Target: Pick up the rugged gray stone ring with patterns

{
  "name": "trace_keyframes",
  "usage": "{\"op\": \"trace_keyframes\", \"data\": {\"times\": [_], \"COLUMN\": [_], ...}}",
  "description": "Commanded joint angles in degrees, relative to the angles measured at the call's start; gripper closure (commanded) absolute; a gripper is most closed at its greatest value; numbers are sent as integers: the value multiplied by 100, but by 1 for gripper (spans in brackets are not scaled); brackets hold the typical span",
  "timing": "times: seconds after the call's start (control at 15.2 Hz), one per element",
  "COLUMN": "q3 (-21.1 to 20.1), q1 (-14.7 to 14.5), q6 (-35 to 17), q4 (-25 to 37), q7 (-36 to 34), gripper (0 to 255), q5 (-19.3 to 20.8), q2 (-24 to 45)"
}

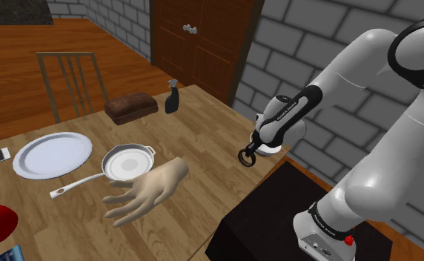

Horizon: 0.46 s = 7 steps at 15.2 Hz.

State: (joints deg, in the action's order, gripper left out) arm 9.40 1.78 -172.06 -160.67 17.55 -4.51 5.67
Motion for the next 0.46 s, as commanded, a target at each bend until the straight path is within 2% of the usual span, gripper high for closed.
{"op": "trace_keyframes", "data": {"times": [0.0,0.26,0.4], "q3": [143,231,222], "q1": [-70,-66,-55], "q6": [217,632,648], "q4": [-31,-65,-65], "q7": [-155,-425,-432], "gripper": [255,255,255], "q5": [236,616,626], "q2": [-248,-706,-722]}}
